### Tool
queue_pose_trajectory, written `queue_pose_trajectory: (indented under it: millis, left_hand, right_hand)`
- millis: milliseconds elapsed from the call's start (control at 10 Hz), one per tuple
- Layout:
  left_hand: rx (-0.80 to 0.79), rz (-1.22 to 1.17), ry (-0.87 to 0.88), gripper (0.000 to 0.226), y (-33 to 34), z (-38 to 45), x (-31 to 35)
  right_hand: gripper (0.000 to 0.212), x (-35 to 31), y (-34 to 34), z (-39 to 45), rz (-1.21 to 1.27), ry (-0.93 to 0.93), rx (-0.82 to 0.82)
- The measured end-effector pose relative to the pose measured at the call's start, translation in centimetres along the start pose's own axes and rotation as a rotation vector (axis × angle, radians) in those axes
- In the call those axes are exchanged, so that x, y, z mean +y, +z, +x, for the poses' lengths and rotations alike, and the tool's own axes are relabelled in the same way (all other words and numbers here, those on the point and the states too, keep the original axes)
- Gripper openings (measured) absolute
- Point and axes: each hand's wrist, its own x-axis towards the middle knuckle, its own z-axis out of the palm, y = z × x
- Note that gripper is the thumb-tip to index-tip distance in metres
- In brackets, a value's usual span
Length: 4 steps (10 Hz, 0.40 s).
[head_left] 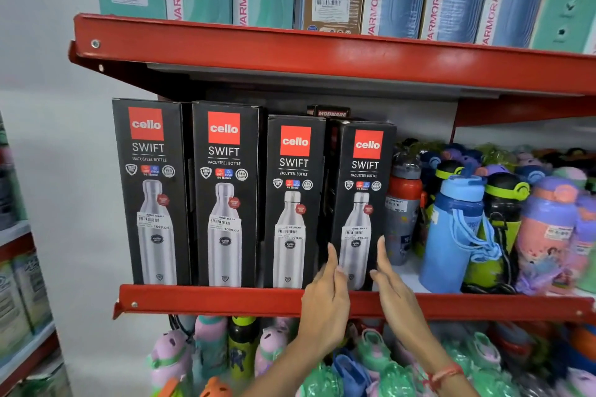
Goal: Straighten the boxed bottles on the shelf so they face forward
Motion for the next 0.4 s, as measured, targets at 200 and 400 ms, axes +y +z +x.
queue_pose_trajectory:
  millis: [200, 400]
  left_hand:
    - [-0.053, -0.037, -0.006, 0.047, -0.7, -1.8, 0.4]
    - [-0.006, -0.038, 0.191, 0.054, -4.6, -2.0, 2.6]
  right_hand:
    - [0.061, -0.3, -0.3, -1.8, 0.017, -0.027, 0.045]
    - [0.051, -4.6, -0.2, -1.9, -0.151, -0.269, 0.352]
